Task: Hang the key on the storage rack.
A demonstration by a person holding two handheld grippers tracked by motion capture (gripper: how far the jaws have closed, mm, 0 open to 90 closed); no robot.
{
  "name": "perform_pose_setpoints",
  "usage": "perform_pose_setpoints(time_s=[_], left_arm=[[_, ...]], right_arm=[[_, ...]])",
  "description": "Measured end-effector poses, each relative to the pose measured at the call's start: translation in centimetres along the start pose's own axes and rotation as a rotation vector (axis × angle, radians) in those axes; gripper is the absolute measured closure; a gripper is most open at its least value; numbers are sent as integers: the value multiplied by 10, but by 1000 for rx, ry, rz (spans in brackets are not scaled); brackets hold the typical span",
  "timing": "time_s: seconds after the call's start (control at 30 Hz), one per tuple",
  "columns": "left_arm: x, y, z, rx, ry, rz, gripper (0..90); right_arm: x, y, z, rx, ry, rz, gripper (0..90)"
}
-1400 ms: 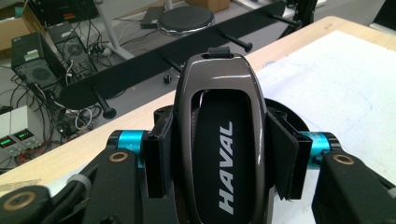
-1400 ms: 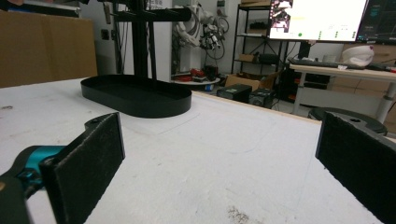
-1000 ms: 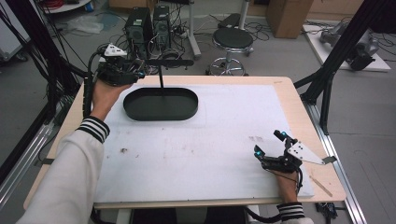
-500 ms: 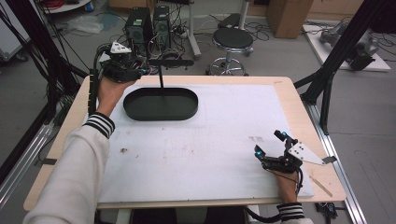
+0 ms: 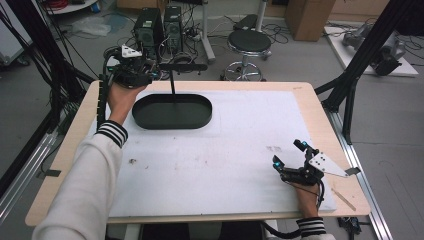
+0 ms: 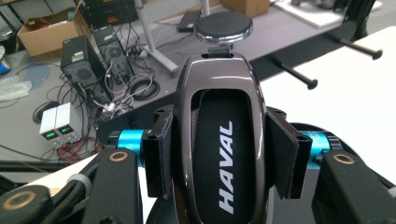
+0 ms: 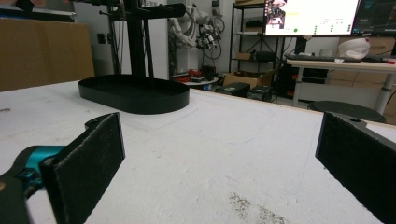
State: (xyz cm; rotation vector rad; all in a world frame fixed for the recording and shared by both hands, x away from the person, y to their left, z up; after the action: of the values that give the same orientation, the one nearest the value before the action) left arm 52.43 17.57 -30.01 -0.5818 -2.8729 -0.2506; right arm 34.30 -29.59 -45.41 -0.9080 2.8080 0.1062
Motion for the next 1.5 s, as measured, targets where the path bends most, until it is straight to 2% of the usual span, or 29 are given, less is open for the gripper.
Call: perform_pose_setpoints(time_s=[0.27,0.47,0.53,0.77,1.07,1.33,1.5], left_arm=[[-2,-1,5,-11,27,-26,487],[4,4,20,4,48,-40,487],[5,4,24,0,53,-42,487],[5,2,38,-1,87,-51,487],[0,-3,54,-27,125,-68,487],[-8,-7,69,-25,174,-40,487],[-15,-11,75,-17,170,-14,486]], right_arm=[[0,-1,0,13,-7,1,3],[0,-1,0,15,-8,2,3],[0,0,0,3,-2,2,3],[0,-1,0,12,-8,7,3],[0,-1,0,14,-7,6,3],[1,-2,-1,-1,-14,11,3],[1,-2,-1,4,-14,14,3]])
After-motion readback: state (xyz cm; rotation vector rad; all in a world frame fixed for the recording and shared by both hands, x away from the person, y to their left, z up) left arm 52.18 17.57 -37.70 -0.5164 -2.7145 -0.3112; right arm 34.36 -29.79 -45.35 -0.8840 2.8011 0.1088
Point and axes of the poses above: each handheld gripper's, and its own axes: x roughly backward along the jaws, z roughly out of its underside, y roughly to its left, the point moved 6 cm from there along -x, roughly forward along the jaws, and after that the axes turned 13 degrees about -y, right-handed, at the moved point
